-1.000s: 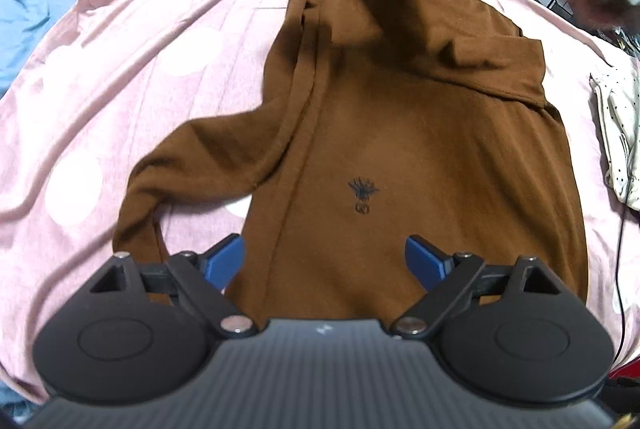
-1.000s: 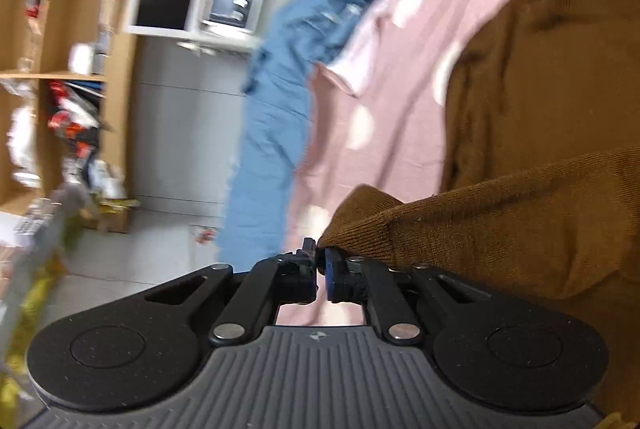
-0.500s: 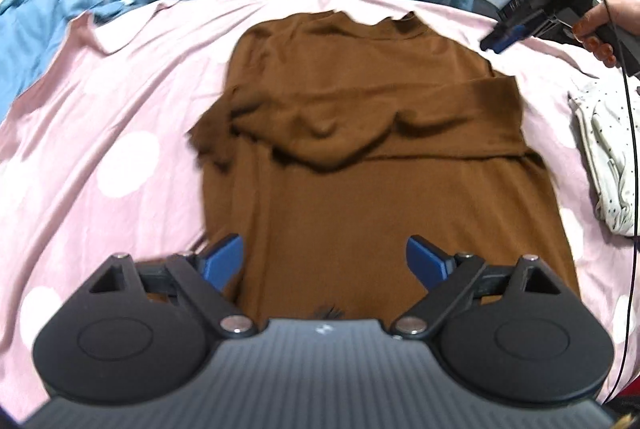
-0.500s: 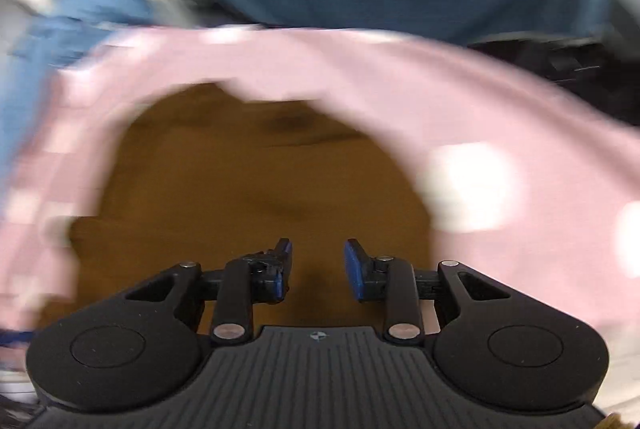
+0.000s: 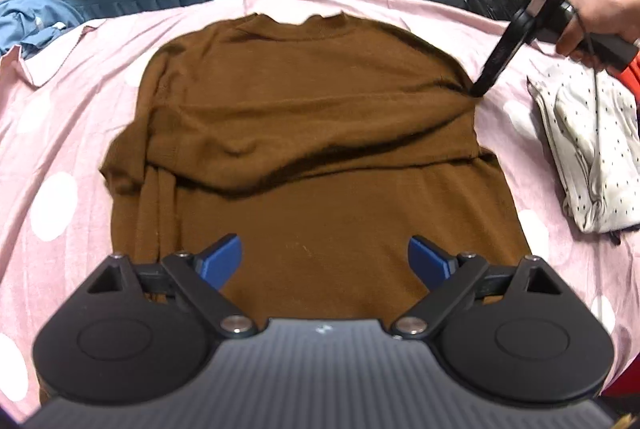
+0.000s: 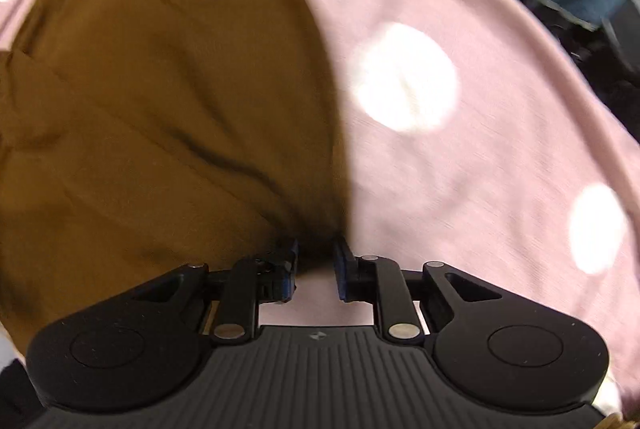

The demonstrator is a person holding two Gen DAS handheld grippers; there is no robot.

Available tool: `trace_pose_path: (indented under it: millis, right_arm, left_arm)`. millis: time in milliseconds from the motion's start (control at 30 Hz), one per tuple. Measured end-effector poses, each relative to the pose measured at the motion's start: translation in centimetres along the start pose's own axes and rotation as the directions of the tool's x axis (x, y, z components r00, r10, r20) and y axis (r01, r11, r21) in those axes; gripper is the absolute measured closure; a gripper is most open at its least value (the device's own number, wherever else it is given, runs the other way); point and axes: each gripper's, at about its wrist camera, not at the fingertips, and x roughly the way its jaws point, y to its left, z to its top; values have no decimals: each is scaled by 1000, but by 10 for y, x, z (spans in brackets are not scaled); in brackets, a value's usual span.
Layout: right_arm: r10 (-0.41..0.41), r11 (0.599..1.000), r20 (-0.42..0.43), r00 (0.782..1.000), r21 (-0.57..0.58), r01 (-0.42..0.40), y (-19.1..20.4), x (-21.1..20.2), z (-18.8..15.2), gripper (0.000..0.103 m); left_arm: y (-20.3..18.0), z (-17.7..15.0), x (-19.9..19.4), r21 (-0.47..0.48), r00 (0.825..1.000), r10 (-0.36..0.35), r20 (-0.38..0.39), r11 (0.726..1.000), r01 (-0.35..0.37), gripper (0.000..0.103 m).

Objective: Fold small clothes
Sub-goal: 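Move the right gripper over to the other sweater sleeve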

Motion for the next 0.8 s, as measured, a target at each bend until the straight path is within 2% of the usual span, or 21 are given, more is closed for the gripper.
trace_pose_path:
  millis: [100, 167, 233, 333, 400, 433, 467, 500, 633, 733, 800]
  right_arm:
    - [7, 999, 41, 999, 38, -8, -24, -13, -15, 55]
    - [67, 997, 115, 991, 40, -72, -29, -22, -20, 56]
    - [92, 992, 157, 983, 68, -103, -26, -24, -18, 57]
    - [53, 992, 120, 991, 104, -66, -13, -15, -10, 56]
    - [58, 989, 111, 992, 129, -73, -12, -4, 1, 57]
    - [53, 987, 97, 994, 146, -67, -12, -1, 6, 59]
    - [40, 986, 86, 995, 159, -54, -11, 3, 11, 66]
    - [32, 985, 89, 996, 164, -47, -12, 6, 12, 90]
    - [32, 976, 133, 991, 208, -59, -30, -6, 14, 96]
    - [-23, 973, 154, 988, 230, -13, -55, -9, 18, 102]
    - [-63, 965, 152, 986, 262, 21, -72, -6, 20, 102]
  left_arm:
    - [-2, -4, 4, 12, 1000, 7, -17, 1000, -7, 12]
    - [-2, -4, 6, 3, 1000, 0, -17, 1000, 0, 12]
    - [-1, -2, 7, -2, 1000, -3, -19, 1000, 3, 12]
    - [1, 3, 6, -3, 1000, 3, -2, 1000, -3, 12]
    - [3, 7, 4, -6, 1000, 19, 24, 1000, -19, 12]
    - [5, 8, 3, -9, 999, 29, 35, 1000, -29, 12]
    - [8, 11, 3, -14, 999, 39, 38, 999, -39, 11]
    - [12, 13, 3, -20, 998, 48, 37, 999, -48, 11]
    - [30, 21, 2, -33, 995, 82, 59, 996, -80, 11]
    - [46, 29, 7, -35, 989, 121, 81, 992, -118, 11]
    - [58, 37, 12, -43, 985, 150, 86, 988, -147, 11]
